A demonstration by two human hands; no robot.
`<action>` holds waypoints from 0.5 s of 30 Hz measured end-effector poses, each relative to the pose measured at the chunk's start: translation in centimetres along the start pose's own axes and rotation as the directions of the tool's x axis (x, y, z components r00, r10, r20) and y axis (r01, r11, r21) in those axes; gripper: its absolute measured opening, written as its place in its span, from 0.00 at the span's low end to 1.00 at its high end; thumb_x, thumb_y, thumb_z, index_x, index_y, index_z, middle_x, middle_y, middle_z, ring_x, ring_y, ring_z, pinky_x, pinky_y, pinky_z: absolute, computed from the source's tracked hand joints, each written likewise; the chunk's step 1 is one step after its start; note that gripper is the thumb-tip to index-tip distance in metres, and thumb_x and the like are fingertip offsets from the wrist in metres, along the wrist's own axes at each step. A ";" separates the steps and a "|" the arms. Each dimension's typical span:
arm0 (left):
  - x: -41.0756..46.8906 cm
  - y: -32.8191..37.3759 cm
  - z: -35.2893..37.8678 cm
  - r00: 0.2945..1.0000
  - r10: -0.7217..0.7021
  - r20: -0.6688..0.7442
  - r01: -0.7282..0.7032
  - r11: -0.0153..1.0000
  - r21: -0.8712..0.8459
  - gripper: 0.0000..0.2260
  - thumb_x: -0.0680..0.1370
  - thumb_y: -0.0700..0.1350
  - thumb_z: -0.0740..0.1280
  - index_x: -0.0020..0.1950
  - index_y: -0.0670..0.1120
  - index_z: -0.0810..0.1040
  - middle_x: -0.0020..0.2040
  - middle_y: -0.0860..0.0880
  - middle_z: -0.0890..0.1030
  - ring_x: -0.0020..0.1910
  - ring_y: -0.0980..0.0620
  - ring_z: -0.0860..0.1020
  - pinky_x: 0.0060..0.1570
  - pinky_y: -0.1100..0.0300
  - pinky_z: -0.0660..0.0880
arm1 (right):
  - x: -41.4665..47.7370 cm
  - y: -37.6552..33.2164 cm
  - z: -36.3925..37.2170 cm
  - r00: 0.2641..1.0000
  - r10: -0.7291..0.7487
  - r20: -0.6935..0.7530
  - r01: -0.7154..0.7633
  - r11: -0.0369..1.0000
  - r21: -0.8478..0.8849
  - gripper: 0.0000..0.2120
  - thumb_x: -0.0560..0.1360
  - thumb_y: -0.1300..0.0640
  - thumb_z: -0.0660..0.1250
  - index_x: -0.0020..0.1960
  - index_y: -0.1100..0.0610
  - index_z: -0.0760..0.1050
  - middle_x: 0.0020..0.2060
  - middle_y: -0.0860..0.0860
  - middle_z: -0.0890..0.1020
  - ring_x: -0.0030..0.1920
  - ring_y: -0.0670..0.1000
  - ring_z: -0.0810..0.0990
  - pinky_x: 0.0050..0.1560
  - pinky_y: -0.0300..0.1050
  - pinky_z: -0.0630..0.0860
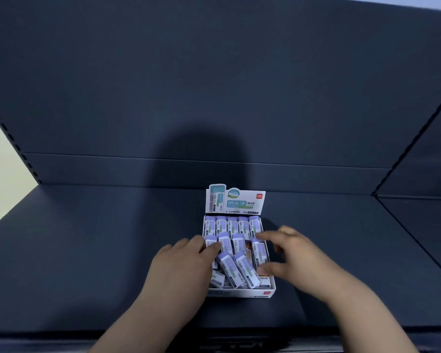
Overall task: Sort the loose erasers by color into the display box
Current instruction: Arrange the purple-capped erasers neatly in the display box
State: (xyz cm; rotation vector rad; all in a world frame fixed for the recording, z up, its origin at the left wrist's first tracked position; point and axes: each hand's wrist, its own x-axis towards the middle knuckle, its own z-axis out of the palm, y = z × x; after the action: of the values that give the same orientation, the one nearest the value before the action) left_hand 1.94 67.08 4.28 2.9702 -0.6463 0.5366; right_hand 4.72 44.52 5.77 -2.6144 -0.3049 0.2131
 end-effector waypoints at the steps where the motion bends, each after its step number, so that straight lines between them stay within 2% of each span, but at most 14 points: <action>1: 0.0 0.0 0.0 1.000 0.001 0.000 -0.001 1.000 -0.001 0.24 0.52 0.42 0.80 0.48 0.51 0.84 0.32 0.53 0.75 0.25 0.52 0.73 0.23 0.61 0.64 | -0.1 0.1 0.1 1.000 -0.007 0.012 0.007 1.000 0.005 0.33 0.66 0.41 0.73 0.69 0.43 0.68 0.43 0.38 0.65 0.49 0.44 0.70 0.55 0.42 0.72; 4: 0.0 0.0 0.1 1.000 -0.001 0.000 0.001 1.000 -0.001 0.25 0.51 0.41 0.80 0.47 0.51 0.84 0.32 0.53 0.75 0.25 0.52 0.73 0.23 0.61 0.65 | -0.3 0.4 0.2 0.999 -0.034 0.025 0.034 0.999 -0.006 0.33 0.67 0.40 0.72 0.69 0.43 0.67 0.43 0.37 0.65 0.50 0.43 0.70 0.56 0.42 0.72; 10: 0.0 0.1 0.2 1.000 -0.001 0.005 0.001 1.000 -0.015 0.24 0.52 0.42 0.79 0.48 0.50 0.84 0.32 0.53 0.75 0.26 0.52 0.73 0.22 0.60 0.66 | -0.8 0.1 0.8 0.996 -0.006 -0.087 0.009 0.999 0.035 0.27 0.67 0.41 0.72 0.65 0.43 0.71 0.44 0.39 0.67 0.46 0.41 0.71 0.52 0.41 0.73; 13: 0.0 0.1 0.2 1.000 -0.007 0.012 0.007 0.999 -0.033 0.24 0.53 0.42 0.79 0.48 0.50 0.84 0.32 0.53 0.75 0.26 0.52 0.73 0.22 0.61 0.66 | -1.8 -1.0 0.9 0.992 0.001 -0.123 0.014 0.992 0.125 0.16 0.66 0.40 0.72 0.52 0.39 0.75 0.42 0.40 0.69 0.43 0.40 0.72 0.47 0.37 0.72; 15: -0.1 0.1 0.2 1.000 -0.008 0.015 0.008 0.999 -0.052 0.24 0.53 0.42 0.79 0.48 0.50 0.84 0.32 0.53 0.75 0.26 0.52 0.74 0.23 0.61 0.66 | -2.5 -2.2 1.0 0.995 0.001 -0.096 0.005 0.998 0.058 0.12 0.65 0.36 0.71 0.43 0.38 0.73 0.42 0.40 0.70 0.43 0.40 0.72 0.44 0.35 0.70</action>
State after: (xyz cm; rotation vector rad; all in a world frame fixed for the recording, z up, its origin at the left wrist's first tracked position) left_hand 1.87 67.00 4.04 2.9295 -0.6392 0.4899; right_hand 1.73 46.19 6.27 -2.5576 -0.2637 0.0937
